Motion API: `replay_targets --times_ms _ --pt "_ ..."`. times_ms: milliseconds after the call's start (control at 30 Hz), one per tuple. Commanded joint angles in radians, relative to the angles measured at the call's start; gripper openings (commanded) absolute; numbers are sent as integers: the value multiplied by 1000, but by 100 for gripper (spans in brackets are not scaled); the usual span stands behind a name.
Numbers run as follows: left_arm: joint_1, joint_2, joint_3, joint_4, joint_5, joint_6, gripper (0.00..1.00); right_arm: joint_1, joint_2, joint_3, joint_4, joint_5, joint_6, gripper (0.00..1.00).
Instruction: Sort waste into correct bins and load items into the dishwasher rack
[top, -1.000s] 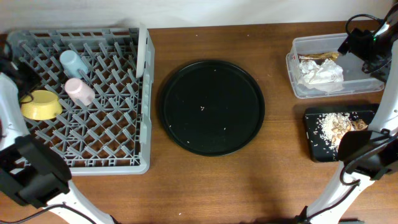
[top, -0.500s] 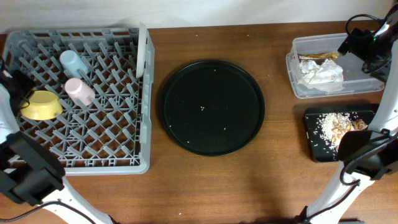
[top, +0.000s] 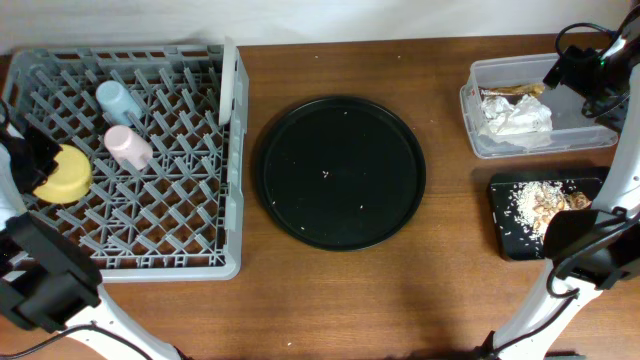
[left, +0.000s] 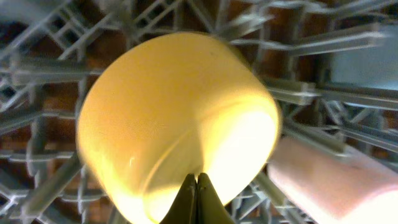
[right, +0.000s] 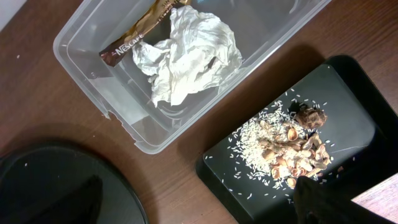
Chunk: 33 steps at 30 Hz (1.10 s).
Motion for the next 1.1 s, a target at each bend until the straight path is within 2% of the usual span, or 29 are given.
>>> replay_targets --times_ms 0,67,100,167,267,300,367,400,433,533,567,633,667,800,867,1067 --pt "68 -77 -19 -58 -107 -118 0 -1 -6 8 0 5 11 98" --pt "99 -152 -19 -58 -107 -118 1 -1 -6 8 0 5 11 98" --pt "107 -190 -19 -60 -100 -136 5 -1 -6 8 0 5 11 98" --pt "117 -279 -19 -72 11 -174 24 -1 -6 8 0 5 11 98" --pt "119 -394 -19 -224 166 -174 27 -1 -6 8 0 5 11 98" --pt "119 -431 -20 -294 187 -173 28 -1 -6 8 0 5 11 99" --pt "119 -531 -20 -394 187 -165 36 -1 -6 8 -1 5 11 98" --pt "119 -610 -20 -431 204 -160 47 -1 -6 8 -1 5 11 98" --pt "119 -661 -20 -449 222 -161 99 -1 -6 8 0 5 11 98" --pt "93 -839 -20 -515 328 -108 99 -1 -6 8 0 5 11 98" --pt "37 -895 -20 -536 386 -56 99 -1 -6 8 0 5 11 98" --pt "-68 -948 -20 -537 420 -2 99 -1 -6 8 0 5 11 98" --pt "-164 -985 -20 -538 421 23 99 -1 -6 8 0 5 11 98" --pt "-400 -1060 -21 -575 420 23 99 -1 -6 8 0 5 11 99" --pt "-445 -1065 -24 -607 420 23 99 -1 -6 8 0 5 11 98" --pt "-449 -1065 -24 -607 409 23 99 -1 -6 8 0 5 11 98"
